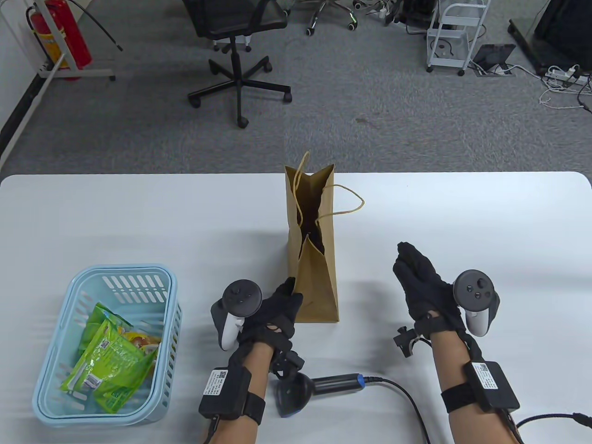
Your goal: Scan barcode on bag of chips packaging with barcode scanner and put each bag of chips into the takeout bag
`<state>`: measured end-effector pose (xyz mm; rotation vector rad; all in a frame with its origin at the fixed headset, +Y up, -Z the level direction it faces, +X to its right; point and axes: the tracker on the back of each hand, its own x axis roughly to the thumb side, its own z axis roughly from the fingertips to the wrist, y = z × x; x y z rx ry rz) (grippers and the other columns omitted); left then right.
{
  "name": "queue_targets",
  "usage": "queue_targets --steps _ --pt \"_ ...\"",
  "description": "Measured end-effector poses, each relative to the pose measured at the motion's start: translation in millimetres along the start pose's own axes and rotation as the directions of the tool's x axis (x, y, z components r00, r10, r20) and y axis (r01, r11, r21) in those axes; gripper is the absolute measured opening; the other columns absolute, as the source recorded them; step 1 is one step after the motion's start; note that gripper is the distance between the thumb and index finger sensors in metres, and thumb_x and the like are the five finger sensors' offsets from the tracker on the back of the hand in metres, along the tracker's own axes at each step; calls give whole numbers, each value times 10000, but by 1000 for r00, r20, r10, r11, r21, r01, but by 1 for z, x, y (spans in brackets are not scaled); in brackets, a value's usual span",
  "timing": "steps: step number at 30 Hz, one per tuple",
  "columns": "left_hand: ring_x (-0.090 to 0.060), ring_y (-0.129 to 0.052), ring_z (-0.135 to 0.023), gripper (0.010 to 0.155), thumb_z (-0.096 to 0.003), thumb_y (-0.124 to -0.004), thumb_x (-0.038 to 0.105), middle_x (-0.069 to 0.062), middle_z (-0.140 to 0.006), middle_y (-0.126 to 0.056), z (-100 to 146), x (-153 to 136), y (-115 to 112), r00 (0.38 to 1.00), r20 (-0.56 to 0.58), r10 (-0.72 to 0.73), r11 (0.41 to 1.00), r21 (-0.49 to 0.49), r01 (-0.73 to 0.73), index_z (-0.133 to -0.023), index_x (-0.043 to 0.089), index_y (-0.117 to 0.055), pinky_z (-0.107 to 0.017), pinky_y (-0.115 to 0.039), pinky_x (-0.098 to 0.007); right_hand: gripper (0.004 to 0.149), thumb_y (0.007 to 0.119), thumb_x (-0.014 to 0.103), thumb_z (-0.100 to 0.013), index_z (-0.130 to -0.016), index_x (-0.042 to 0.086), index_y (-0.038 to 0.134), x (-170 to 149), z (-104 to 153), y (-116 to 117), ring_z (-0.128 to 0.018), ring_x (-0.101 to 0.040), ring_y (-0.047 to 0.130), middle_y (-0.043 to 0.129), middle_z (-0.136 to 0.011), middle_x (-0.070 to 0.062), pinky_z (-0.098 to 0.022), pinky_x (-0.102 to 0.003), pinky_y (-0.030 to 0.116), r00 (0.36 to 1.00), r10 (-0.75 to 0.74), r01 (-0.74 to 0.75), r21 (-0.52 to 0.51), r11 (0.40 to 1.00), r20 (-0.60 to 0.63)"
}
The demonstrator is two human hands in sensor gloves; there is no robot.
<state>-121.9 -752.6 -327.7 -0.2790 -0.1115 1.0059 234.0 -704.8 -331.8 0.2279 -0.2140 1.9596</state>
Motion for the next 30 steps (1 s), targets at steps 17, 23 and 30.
queue_targets --steps 17,23,30 --pt "-678 -277 -989 763 -551 -731 329 -316 -1164 -269 14 -22 37 919 28 -393 920 28 392 -1179 74 -380 -634 -354 -763 619 702 422 -588 -1017 -21 656 67 50 49 -782 -527 848 760 -887 -287 -573 -690 691 885 278 -346 129 929 373" --pt "-687 -243 -980 773 -557 -717 341 -329 -1158 -245 15 -26 35 926 50 -375 926 -18 376 -1177 56 -353 -625 -334 -772 696 693 482 -555 -1045 -11 643 68 73 109 -829 -525 845 766 -920 -273 -598 -691 690 840 164 -405 398 823 517" --pt "-686 -221 -981 780 -559 -710 349 -325 -1160 -233 15 -26 34 925 60 -374 926 -22 376 -1178 63 -331 -624 -321 -777 1025 708 605 -455 -1157 -62 372 43 89 156 -1010 -690 506 510 -1099 -366 -660 -832 468 813 215 -567 655 498 541"
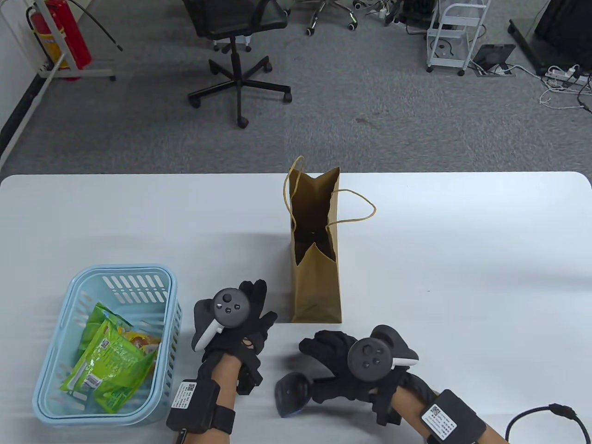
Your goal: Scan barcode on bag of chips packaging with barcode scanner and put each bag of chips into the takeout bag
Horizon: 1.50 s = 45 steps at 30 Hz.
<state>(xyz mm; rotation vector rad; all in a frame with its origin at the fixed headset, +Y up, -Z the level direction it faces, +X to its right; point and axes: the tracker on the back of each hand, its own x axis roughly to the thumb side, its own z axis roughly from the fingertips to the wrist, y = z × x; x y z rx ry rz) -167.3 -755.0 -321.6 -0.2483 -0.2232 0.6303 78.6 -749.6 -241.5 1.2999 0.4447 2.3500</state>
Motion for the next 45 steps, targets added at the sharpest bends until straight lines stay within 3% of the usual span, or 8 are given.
queue_targets --steps 4,10,17,26,32,35,39,45 --pt "-683 -210 -985 781 -559 -712 341 -319 -1162 -210 -1 2 -2 1000 1 -26 1000 -7 26 -1181 99 -306 -627 -311 -779 1069 751 615 -424 -1166 -54 370 6 -11 10 -1029 -714 350 435 -1123 -377 -676 -848 391 997 77 -76 79 994 -5" --pt "-672 -185 -995 767 -559 -716 327 -303 -1164 -177 -3 7 -2 998 -3 -67 998 9 67 -1183 160 -304 -635 -295 -782 1037 795 581 -434 -1155 -55 407 9 -21 23 -1018 -697 396 439 -1110 -379 -685 -822 430 989 145 -140 146 979 -20" --pt "-674 -175 -991 766 -562 -705 339 -304 -1163 -164 -4 8 -9 996 -10 -86 996 -1 86 -1184 192 -283 -632 -293 -783 876 839 470 -501 -1127 -43 505 7 -24 28 -1009 -683 480 490 -1113 -370 -679 -807 492 985 156 -143 152 978 -77" --pt "-671 -169 -991 756 -562 -699 339 -302 -1164 -173 -7 11 -16 991 -10 -130 991 -33 130 -1184 196 -294 -630 -289 -784 589 899 370 -526 -951 -21 781 9 -25 29 -969 -646 602 657 -1054 -332 -649 -796 567 980 156 -135 164 977 -121" --pt "-670 -175 -990 747 -561 -696 339 -303 -1166 -189 -6 9 -14 993 -13 -120 992 -26 119 -1183 195 -306 -628 -291 -785 541 920 355 -511 -904 -5 824 7 -22 28 -955 -593 648 716 -1020 -297 -642 -778 600 982 141 -121 152 981 -123" --pt "-670 -180 -991 744 -561 -696 338 -304 -1166 -198 -4 6 -12 994 -15 -111 994 -18 110 -1183 194 -313 -628 -292 -785 533 925 343 -508 -904 3 818 6 -18 23 -943 -588 697 740 -1009 -298 -643 -771 617 987 111 -93 144 985 -118" --pt "-671 -191 -991 743 -559 -697 338 -305 -1165 -212 -3 3 -11 995 -20 -95 995 -16 95 -1182 191 -319 -626 -297 -785 532 922 335 -512 -924 24 791 4 -9 5 -861 -548 892 844 -949 -293 -612 -730 725 993 29 -20 78 997 -118" --pt "-672 -197 -989 738 -559 -696 337 -309 -1165 -229 -1 2 -10 996 -16 -83 996 -15 82 -1182 187 -330 -625 -299 -785 545 926 331 -510 -944 43 766 3 21 -43 -615 -357 1079 968 -773 -158 -495 -587 878 994 -95 88 -131 987 -51"
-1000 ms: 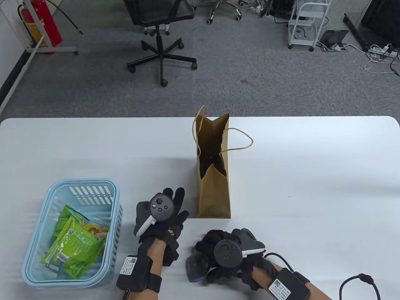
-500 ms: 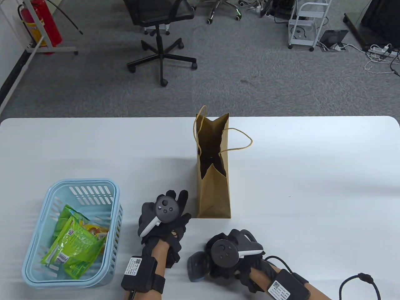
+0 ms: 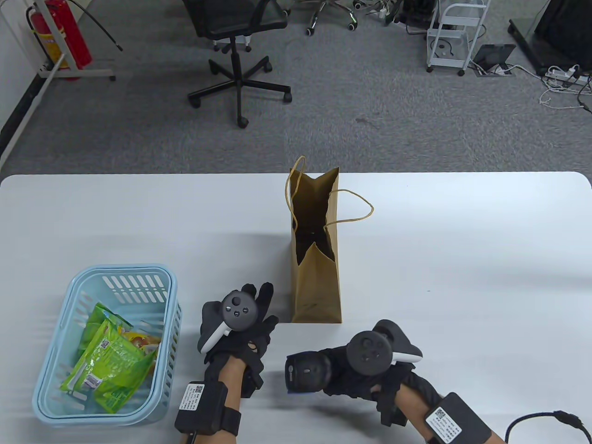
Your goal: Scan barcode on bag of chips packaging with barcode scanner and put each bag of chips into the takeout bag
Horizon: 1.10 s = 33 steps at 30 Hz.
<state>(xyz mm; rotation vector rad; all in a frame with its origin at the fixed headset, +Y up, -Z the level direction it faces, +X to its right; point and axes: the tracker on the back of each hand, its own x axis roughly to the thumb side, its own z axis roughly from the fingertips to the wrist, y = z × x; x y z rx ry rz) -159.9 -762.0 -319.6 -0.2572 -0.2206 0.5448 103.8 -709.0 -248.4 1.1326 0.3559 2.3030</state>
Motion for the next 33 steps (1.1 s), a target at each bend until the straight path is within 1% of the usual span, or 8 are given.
queue_targets --steps 2,7,14,20,22,25,29,33 --pt "-669 -209 -991 737 -559 -696 337 -312 -1164 -238 1 -1 0 1000 -1 3 1000 4 -3 -1182 184 -333 -632 -321 -776 543 925 327 -512 -944 40 765 0 11 -22 -594 -346 1079 960 -772 -152 -484 -578 879 998 -44 47 -86 995 34" --pt "-669 -215 -988 742 -558 -695 338 -315 -1162 -247 2 -2 1 1000 -1 12 1000 10 -12 -1182 173 -330 -633 -332 -772 533 920 329 -515 -940 48 768 -14 36 -61 -554 -316 1077 954 -768 -146 -453 -556 889 994 -87 99 -233 968 61" --pt "-674 -212 -985 752 -558 -692 343 -315 -1163 -252 3 -2 1 1000 0 13 1000 11 -13 -1182 153 -319 -628 -326 -777 526 915 334 -520 -939 53 767 -66 78 -97 -540 -305 1080 957 -760 -141 -437 -540 893 980 -200 176 -441 880 -7" --pt "-674 -216 -983 757 -559 -687 347 -319 -1159 -248 5 1 2 1000 -2 19 1000 22 -19 -1181 139 -309 -628 -334 -774 524 913 336 -521 -935 46 771 -103 101 -104 -527 -301 1082 961 -751 -140 -425 -534 896 958 -273 176 -563 807 -93" --pt "-677 -232 -982 754 -558 -689 345 -322 -1158 -265 6 6 5 1000 1 31 998 52 -31 -1181 128 -323 -627 -345 -772 524 912 337 -522 -933 44 772 -112 106 -104 -524 -300 1083 961 -749 -140 -422 -532 897 947 -301 178 -598 781 -110" --pt "-672 -272 -985 752 -557 -689 346 -321 -1157 -292 6 20 16 1000 -5 -27 995 96 28 -1179 117 -335 -627 -375 -766 524 912 335 -523 -933 40 772 -123 110 -101 -524 -302 1082 961 -748 -143 -422 -534 895 933 -333 180 -624 760 -136" --pt "-670 -298 -988 749 -558 -690 346 -321 -1157 -306 9 47 42 1000 -11 -4 988 157 6 -1180 105 -349 -630 -396 -761 527 910 338 -523 -934 40 769 -132 112 -98 -527 -302 1080 960 -749 -143 -423 -533 895 925 -333 154 -620 769 -184" --pt "-667 -379 -989 741 -561 -692 346 -323 -1158 -339 19 81 85 998 -41 -42 969 242 50 -1180 87 -379 -632 -445 -748 525 907 337 -526 -935 40 767 -138 114 -94 -531 -304 1079 959 -751 -143 -429 -534 892 917 -330 132 -612 780 -223"
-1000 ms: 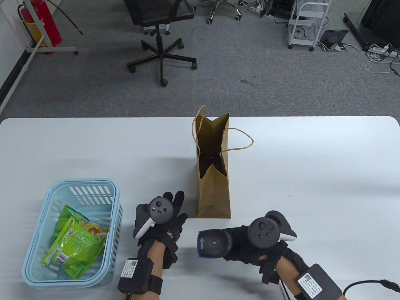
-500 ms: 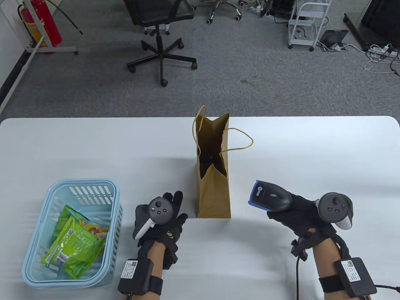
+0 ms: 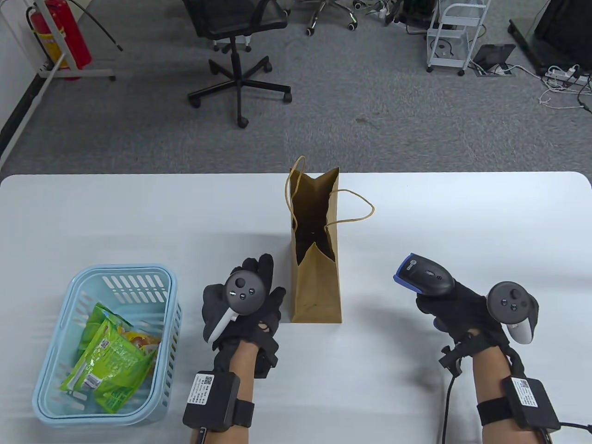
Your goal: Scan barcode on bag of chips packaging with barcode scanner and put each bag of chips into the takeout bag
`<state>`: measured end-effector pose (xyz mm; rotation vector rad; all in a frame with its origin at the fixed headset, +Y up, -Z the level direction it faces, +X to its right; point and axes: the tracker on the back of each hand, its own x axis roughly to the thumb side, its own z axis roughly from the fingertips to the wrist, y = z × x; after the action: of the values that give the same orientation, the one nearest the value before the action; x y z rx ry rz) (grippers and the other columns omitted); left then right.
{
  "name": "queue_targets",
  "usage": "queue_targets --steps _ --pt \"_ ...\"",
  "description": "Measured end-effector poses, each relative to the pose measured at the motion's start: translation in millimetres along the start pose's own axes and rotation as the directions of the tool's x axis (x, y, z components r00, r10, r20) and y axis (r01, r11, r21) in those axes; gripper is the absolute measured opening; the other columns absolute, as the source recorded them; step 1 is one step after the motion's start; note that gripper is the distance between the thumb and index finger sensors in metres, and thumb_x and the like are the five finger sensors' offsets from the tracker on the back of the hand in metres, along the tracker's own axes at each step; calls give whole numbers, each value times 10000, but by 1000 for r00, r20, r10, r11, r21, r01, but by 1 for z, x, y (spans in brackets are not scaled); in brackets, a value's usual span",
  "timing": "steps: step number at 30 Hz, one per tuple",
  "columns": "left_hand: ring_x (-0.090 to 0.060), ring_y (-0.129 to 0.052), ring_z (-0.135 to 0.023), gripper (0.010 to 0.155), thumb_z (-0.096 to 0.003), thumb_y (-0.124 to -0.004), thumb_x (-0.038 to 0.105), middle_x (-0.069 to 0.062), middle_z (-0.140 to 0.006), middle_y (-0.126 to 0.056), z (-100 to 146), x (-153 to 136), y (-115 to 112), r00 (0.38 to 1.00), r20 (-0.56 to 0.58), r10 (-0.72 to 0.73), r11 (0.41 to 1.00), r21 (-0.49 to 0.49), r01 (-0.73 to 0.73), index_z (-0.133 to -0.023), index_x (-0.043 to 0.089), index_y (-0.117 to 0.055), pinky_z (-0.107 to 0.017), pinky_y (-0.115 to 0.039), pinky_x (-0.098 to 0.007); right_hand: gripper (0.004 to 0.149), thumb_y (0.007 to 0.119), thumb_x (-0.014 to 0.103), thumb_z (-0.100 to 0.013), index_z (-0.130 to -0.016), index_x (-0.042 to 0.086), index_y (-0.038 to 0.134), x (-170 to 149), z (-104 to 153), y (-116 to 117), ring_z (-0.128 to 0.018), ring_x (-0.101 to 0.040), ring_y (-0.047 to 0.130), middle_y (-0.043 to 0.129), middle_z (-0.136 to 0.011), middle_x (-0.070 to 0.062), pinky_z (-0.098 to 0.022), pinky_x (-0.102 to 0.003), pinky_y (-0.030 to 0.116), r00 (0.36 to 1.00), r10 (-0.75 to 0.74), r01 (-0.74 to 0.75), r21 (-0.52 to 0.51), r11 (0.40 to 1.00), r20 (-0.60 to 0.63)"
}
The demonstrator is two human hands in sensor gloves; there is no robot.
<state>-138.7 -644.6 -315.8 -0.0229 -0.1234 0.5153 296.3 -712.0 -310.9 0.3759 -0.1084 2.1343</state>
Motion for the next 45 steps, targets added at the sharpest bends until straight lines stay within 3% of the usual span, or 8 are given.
queue_targets --steps 7,12,20,23,25,31,40,45 --pt "-652 -440 -1009 719 -572 -696 362 -308 -1180 -357 15 19 93 964 -100 -247 966 -101 237 -1192 103 -440 -658 -452 -745 529 905 338 -528 -939 37 760 -6 1 -2 -539 -308 1076 954 -757 -146 -435 -539 888 1000 14 -14 -9 1000 -22" --pt "-626 -487 -1021 677 -561 -741 306 -259 -1193 -436 33 -24 131 903 -233 -362 929 -171 328 -1178 124 -529 -674 -443 -750 530 903 339 -529 -940 37 758 -8 0 1 -545 -315 1072 951 -760 -150 -439 -542 884 999 23 -22 5 1000 -37" --pt "-596 -281 -1075 720 -548 -793 263 -239 -1213 -290 52 -111 128 824 -404 -397 891 -384 241 -1188 148 -483 -690 -322 -777 534 898 341 -532 -942 31 754 -7 -1 6 -549 -315 1071 948 -763 -151 -443 -542 883 998 46 -45 29 999 -38" --pt "-588 -188 -1082 833 -548 -801 270 -195 -1164 11 56 -132 122 770 -459 -444 867 -436 240 -1186 195 -271 -708 -269 -774 540 897 340 -534 -943 19 752 -7 -2 8 -552 -315 1069 947 -764 -151 -444 -544 881 997 60 -59 39 998 -43" --pt "-599 -214 -1077 866 -549 -801 266 -201 -1151 27 57 -144 119 760 -487 -430 870 -449 204 -1174 187 -207 -709 -283 -772 540 896 341 -534 -943 19 752 -7 -2 10 -552 -316 1069 946 -764 -152 -446 -544 880 997 67 -64 47 997 -46" --pt "-567 -520 -1030 849 -549 -788 288 -238 -1187 -315 58 -168 112 708 -565 -425 883 -431 186 -1174 164 -227 -704 -466 -722 541 895 341 -534 -944 19 751 -6 -3 14 -554 -319 1067 945 -766 -153 -448 -546 878 995 90 -86 65 994 -47" --pt "-513 -664 -931 812 -553 -775 295 -218 -1105 -549 59 -185 104 627 -627 -463 873 -445 200 -1179 132 -284 -663 -596 -678 544 894 342 -535 -946 18 747 -5 -4 17 -558 -322 1065 942 -770 -155 -452 -548 875 994 99 -96 81 992 -40" --pt "-425 -817 -795 705 -537 -799 229 -138 -975 -752 60 -181 109 605 -640 -474 877 -402 262 -1157 134 -475 -606 -705 -602 543 893 342 -536 -946 17 746 -4 -4 17 -562 -324 1063 941 -771 -156 -453 -550 874 995 96 -92 78 993 -42"
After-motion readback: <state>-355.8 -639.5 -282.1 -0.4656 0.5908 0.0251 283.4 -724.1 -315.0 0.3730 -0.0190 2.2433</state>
